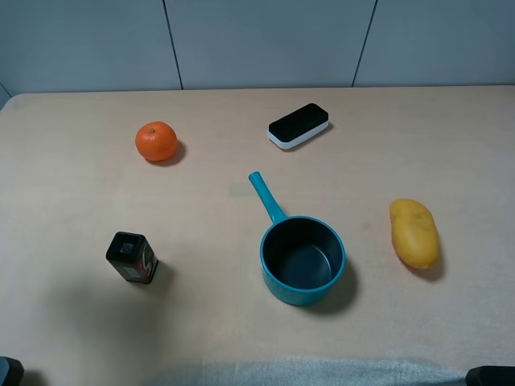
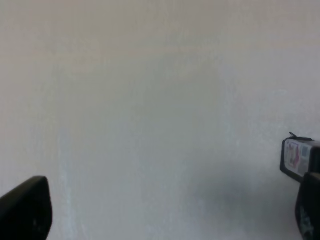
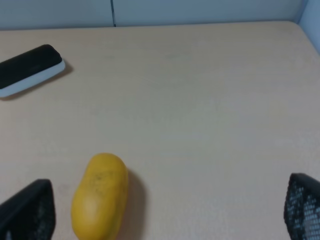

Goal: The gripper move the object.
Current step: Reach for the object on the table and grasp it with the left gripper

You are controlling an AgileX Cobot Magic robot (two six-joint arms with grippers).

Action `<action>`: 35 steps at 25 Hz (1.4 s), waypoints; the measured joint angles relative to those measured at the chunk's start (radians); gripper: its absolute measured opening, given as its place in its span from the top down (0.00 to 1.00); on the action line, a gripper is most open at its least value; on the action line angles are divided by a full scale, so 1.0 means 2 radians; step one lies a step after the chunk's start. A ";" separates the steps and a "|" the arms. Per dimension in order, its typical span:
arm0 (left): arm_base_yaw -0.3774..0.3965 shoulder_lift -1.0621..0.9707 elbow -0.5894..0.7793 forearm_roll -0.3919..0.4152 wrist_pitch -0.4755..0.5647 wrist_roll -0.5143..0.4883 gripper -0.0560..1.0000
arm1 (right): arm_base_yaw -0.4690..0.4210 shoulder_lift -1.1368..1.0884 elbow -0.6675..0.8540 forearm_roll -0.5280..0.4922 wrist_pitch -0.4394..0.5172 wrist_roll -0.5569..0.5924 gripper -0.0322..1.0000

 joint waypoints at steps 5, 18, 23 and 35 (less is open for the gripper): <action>0.000 0.048 -0.016 -0.019 -0.025 0.017 0.01 | 0.000 0.000 0.000 0.000 0.000 0.000 0.30; -0.008 0.152 -0.037 -0.037 -0.085 0.034 0.01 | 0.000 0.000 0.000 0.000 0.000 0.000 0.30; -0.031 0.206 -0.075 -0.028 -0.092 0.035 0.01 | 0.000 0.000 0.000 0.000 0.000 0.000 0.30; -0.087 0.343 -0.171 -0.025 -0.097 0.036 0.01 | 0.000 0.000 0.000 0.000 -0.001 0.000 0.30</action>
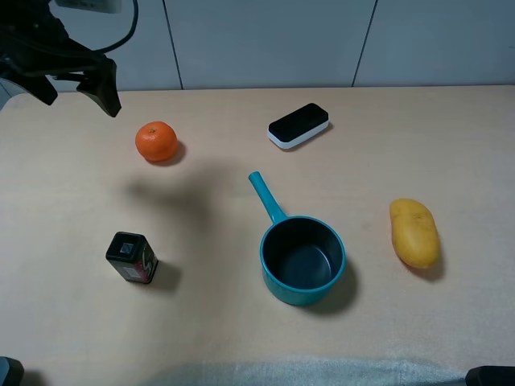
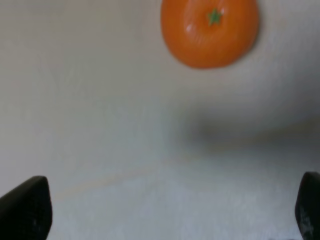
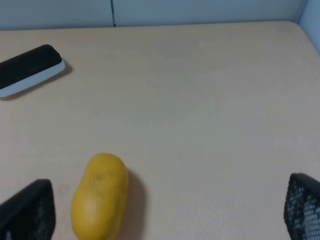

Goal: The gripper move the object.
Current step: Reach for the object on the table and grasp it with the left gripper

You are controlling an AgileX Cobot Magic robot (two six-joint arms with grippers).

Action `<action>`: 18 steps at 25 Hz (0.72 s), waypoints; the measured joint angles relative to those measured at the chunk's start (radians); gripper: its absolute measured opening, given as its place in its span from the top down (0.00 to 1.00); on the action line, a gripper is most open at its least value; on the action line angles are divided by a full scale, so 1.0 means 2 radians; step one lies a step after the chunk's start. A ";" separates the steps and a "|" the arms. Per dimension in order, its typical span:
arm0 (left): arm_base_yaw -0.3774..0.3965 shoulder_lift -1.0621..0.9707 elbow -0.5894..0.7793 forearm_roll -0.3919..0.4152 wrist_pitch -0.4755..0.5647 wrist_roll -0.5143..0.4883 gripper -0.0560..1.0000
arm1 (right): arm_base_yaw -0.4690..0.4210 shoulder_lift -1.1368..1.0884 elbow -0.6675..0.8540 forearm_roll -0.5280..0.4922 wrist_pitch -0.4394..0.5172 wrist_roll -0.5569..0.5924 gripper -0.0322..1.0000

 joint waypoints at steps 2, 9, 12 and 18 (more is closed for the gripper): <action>-0.006 0.021 -0.014 0.001 -0.002 0.000 0.01 | 0.000 0.000 0.000 0.000 0.000 0.000 0.30; -0.025 0.086 -0.053 0.003 -0.017 0.000 0.01 | 0.000 0.000 0.000 0.000 0.000 0.000 0.30; -0.032 0.112 -0.068 0.004 -0.024 0.000 0.01 | 0.000 0.000 0.000 0.000 0.000 0.000 0.30; -0.044 0.166 -0.096 0.008 -0.049 0.000 0.01 | 0.000 0.000 0.000 0.000 0.000 0.000 0.30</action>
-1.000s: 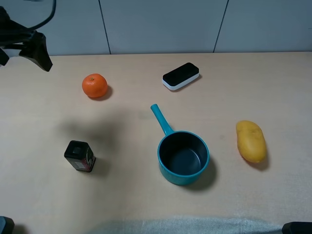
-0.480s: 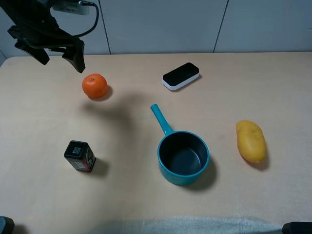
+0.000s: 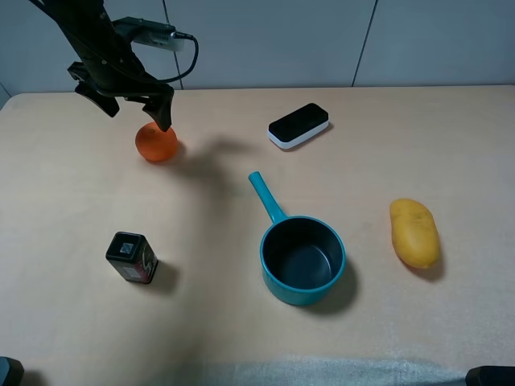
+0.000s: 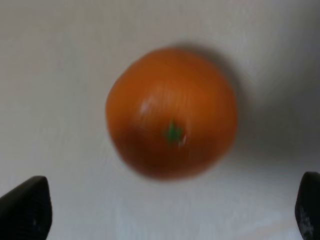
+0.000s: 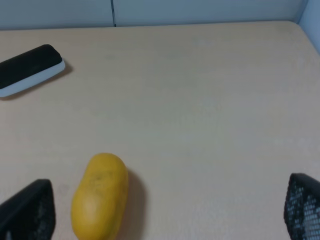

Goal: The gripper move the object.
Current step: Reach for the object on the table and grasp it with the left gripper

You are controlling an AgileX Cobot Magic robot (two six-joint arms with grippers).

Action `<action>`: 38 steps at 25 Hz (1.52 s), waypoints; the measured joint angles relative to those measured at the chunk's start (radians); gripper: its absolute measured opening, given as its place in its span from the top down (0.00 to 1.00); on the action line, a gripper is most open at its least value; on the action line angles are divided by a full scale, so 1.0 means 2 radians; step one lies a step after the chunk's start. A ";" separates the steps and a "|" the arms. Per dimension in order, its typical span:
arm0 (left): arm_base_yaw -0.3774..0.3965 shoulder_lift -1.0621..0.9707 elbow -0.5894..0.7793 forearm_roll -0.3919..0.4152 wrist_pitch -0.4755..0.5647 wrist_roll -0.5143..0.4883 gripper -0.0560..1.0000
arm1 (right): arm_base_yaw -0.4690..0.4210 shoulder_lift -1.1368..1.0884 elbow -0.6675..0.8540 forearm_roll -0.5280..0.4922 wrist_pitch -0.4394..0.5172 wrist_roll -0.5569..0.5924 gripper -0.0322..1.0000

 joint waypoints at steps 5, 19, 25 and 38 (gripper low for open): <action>-0.009 0.041 -0.016 0.003 -0.018 0.000 0.01 | 0.000 0.000 0.000 0.000 0.000 0.000 0.30; -0.010 0.088 -0.016 0.019 -0.052 0.000 0.01 | 0.000 0.000 0.000 0.000 0.000 0.000 0.30; -0.010 0.094 -0.016 0.022 -0.089 0.000 0.01 | 0.000 0.000 0.000 0.000 0.000 0.000 0.30; -0.010 0.108 -0.016 0.010 -0.086 -0.001 0.19 | 0.000 0.000 0.000 0.000 0.000 0.000 0.30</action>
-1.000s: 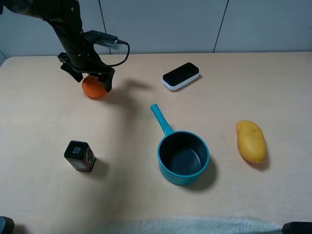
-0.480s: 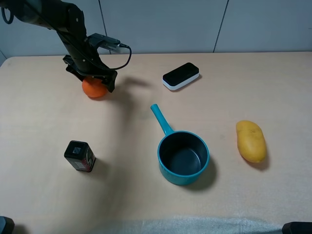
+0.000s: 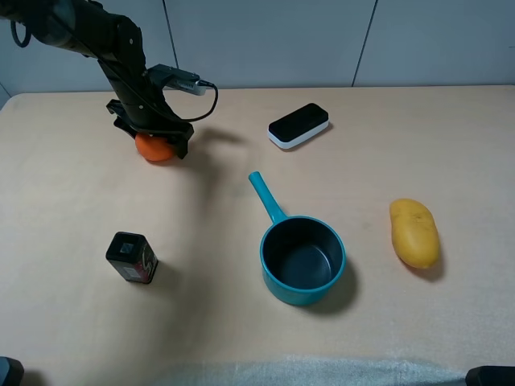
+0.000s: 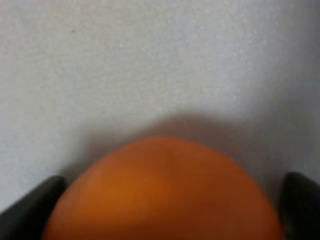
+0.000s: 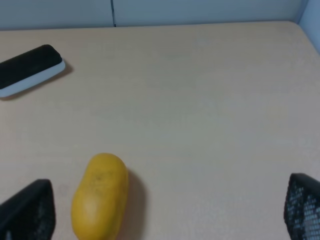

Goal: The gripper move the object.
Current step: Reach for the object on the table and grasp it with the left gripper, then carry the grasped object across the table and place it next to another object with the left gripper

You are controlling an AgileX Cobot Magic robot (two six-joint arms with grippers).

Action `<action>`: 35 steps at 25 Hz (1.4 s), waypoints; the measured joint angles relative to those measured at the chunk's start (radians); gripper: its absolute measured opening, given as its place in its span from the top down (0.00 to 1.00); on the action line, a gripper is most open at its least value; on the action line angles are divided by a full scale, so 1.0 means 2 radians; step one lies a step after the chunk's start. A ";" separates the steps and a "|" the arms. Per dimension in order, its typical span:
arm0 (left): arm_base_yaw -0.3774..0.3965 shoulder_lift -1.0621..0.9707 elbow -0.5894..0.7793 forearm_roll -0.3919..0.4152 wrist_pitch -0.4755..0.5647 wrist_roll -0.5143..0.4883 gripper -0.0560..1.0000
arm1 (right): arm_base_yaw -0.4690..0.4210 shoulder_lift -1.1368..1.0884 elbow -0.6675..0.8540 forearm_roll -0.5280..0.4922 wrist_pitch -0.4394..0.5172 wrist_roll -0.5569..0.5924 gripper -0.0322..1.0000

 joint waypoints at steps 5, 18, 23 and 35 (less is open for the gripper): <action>0.000 0.000 0.000 0.000 0.002 0.000 0.24 | 0.000 0.000 0.000 0.000 0.000 0.000 0.30; 0.000 0.000 -0.004 -0.001 0.014 0.000 0.24 | 0.000 0.000 0.000 0.000 0.001 0.000 0.30; 0.000 0.000 -0.040 -0.001 0.053 0.000 0.24 | 0.000 0.000 0.000 0.000 0.001 0.000 0.30; 0.000 0.000 -0.154 -0.013 0.186 -0.001 0.24 | 0.000 0.000 0.000 0.000 0.000 0.000 0.30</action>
